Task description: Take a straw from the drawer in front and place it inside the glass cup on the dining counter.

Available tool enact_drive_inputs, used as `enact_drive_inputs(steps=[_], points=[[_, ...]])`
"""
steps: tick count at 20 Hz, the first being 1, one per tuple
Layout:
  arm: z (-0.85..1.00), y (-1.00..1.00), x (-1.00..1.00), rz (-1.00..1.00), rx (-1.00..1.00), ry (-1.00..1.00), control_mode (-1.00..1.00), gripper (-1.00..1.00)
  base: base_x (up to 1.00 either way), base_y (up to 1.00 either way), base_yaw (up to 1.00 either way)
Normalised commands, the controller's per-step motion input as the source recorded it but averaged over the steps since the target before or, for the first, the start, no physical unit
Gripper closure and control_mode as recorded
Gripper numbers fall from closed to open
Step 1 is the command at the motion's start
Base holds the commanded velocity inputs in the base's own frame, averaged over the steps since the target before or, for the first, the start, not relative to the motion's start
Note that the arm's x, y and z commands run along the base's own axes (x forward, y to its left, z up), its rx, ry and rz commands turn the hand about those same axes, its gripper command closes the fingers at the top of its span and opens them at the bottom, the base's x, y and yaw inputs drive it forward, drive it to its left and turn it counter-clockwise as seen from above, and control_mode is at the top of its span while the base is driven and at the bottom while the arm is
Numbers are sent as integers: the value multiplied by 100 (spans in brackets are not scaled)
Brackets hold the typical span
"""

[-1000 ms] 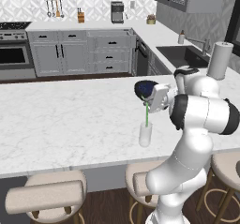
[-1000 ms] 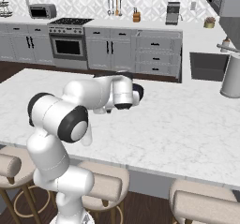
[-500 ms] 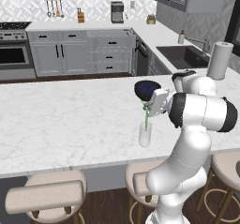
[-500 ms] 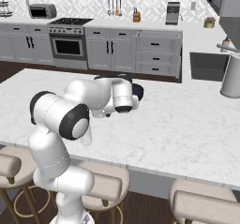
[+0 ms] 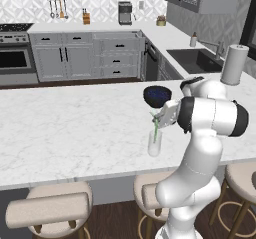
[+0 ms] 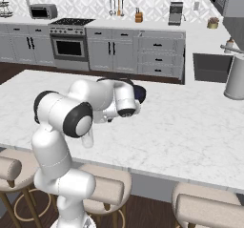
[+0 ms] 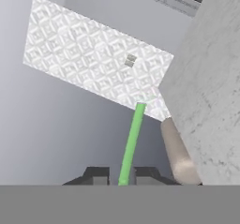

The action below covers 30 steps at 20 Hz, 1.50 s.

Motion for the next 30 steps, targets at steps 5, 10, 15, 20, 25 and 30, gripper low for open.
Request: enact_drive_inputs(steps=[5,10,15,20,25,30], points=[[0,0,-8,5,0,-13,-100,-100,0,0,0],[0,0,-25,0,-6,-21,-100,-100,0,0,0],[2,3,-24,0,-19,-21,-100,-100,0,0,0],[19,16,-11,-2,-22,-22,-100,-100,0,0,0],[8,9,-9,-5,-26,-16,-100,-100,0,0,0],[0,5,-4,-13,-28,-3,-100,-100,0,0,0]])
